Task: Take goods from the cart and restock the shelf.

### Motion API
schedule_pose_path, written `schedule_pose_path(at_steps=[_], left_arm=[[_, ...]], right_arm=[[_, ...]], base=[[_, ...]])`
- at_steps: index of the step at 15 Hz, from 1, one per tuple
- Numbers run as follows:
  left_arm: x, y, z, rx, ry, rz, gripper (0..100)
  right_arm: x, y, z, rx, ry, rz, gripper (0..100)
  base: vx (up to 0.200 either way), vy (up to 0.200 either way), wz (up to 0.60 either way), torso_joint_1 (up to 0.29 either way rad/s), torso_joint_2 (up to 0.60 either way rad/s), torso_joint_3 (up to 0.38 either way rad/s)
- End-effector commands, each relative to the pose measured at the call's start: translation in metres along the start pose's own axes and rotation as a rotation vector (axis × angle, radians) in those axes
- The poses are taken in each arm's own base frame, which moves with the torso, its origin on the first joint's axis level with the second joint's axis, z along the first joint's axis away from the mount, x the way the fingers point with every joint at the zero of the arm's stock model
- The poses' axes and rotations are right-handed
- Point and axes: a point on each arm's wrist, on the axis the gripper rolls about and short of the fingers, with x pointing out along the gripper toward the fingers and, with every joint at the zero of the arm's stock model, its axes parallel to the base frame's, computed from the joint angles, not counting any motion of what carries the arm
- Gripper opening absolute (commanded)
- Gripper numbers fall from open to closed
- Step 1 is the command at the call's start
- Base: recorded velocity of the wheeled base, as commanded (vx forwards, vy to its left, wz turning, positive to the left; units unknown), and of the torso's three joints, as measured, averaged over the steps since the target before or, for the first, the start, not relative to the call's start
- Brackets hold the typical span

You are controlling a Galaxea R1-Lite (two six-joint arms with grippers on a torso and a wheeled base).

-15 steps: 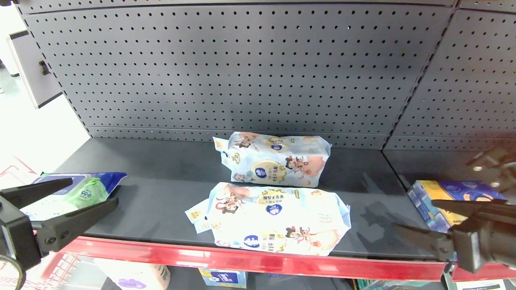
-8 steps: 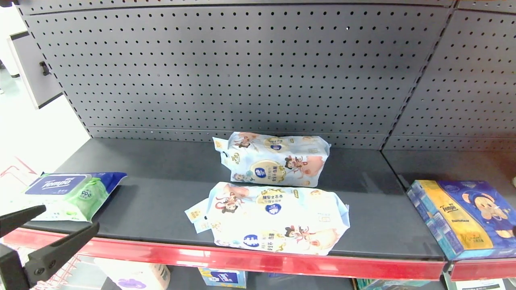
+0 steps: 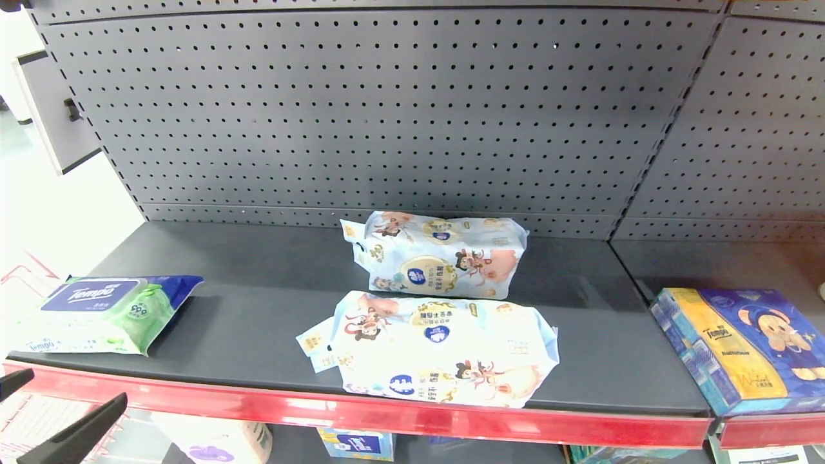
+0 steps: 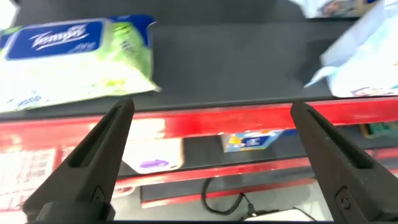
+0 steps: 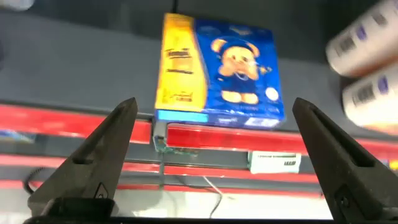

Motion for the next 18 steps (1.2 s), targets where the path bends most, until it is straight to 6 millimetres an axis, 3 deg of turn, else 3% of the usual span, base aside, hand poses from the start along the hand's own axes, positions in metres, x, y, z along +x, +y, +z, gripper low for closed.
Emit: schedule_pose_path(at_steps=[1,12,15,18], left_arm=[[-0.0054,0.0010,-0.0069,-0.001,-0.018,0.014,100],[-0.0023,0.0006,-0.0041,0.003,-0.009,0.012,100],[-0.0019,0.0005,-0.0045,0.003,-0.006,0.013,100],[-0.0024,0.0006,-0.0035,0.002,-0.012,0.012,100]], right_arm=[[0.0066,0.0015,-0.0031,-0.024,0.035,0.004,100],[0.0093,0.0031,-0.0082,-0.042,0.055,0.022,100],[0.0093,0.0032,-0.0082,-0.047,0.055,0.023,100],[0.0099,0.0034,-0.0089,-0.059,0.059,0.026,100]], base=[[0.000,0.000,0.00,0.000,0.00,0.000],[0.000,0.000,0.00,0.000,0.00,0.000],[0.000,0.000,-0.60,0.001,0.00,0.004],[0.000,0.000,0.00,0.000,0.00,0.000]])
